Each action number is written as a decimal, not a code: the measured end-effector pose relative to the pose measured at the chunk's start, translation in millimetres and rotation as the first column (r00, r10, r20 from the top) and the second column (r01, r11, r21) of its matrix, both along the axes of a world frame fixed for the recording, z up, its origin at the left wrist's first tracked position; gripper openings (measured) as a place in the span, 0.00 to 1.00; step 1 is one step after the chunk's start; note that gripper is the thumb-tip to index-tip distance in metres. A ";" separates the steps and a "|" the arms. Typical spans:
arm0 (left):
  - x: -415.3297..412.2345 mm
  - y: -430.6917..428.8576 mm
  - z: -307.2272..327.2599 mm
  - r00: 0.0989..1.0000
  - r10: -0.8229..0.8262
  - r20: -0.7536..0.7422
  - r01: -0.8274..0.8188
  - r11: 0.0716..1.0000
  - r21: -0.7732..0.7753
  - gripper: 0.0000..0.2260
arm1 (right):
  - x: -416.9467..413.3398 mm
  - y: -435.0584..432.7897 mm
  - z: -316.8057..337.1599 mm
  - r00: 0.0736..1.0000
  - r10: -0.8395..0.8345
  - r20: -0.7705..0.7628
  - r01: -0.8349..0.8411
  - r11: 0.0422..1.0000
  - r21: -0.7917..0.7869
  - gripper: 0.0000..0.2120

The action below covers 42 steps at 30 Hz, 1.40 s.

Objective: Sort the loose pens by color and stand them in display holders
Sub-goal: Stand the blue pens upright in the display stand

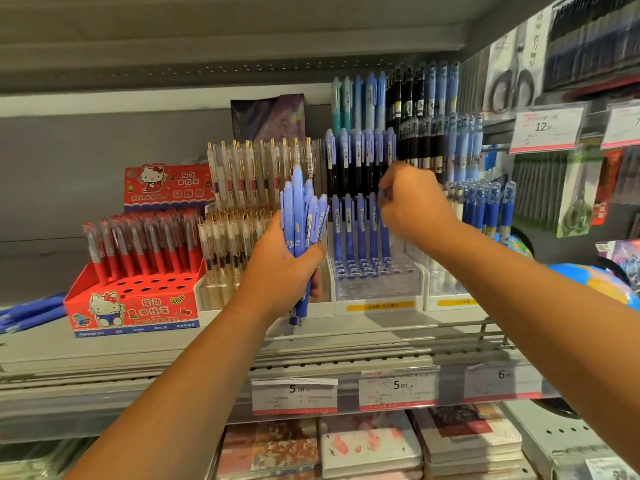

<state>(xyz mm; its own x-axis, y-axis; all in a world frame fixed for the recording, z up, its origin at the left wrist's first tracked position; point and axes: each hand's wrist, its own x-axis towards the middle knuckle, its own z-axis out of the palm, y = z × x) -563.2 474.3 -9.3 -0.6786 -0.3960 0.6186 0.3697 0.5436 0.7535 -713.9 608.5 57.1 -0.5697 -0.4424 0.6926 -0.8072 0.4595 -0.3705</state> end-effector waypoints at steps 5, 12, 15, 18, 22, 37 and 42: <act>-2.0 -1.1 -0.2 0.999 -0.045 0.016 0.044 0.998 0.054 0.18 | -4.9 -3.5 4.5 0.990 -0.121 -0.068 0.130 0.981 0.145 0.14; -3.2 -1.8 -0.6 0.998 -0.063 0.002 0.063 0.997 0.052 0.20 | -9.0 -6.1 9.4 0.979 -0.181 -0.090 0.199 0.944 0.263 0.14; -2.4 -3.2 -0.9 0.998 -0.063 0.000 0.063 0.996 0.058 0.21 | -6.8 -1.6 7.0 0.972 -0.164 -0.168 0.208 0.934 0.290 0.10; -2.0 -4.0 -0.8 0.998 -0.066 0.000 0.066 0.996 0.066 0.18 | -3.4 3.5 3.9 0.972 -0.132 -0.196 0.188 0.933 0.305 0.12; -0.6 -1.1 0.9 0.996 -0.085 -0.004 0.085 0.994 0.075 0.18 | 5.5 8.0 1.9 0.971 -0.139 -0.193 0.197 0.925 0.325 0.11; 1.0 0.2 1.2 0.997 -0.080 -0.012 0.079 0.996 -0.035 0.22 | 52.5 -7.8 -40.5 0.561 0.739 0.373 -0.553 0.670 -0.496 0.13; 0.8 -1.0 -0.3 0.994 -0.107 0.002 0.107 0.994 -0.010 0.21 | 50.1 -8.9 -47.6 0.502 0.803 0.322 -0.549 0.583 -0.599 0.08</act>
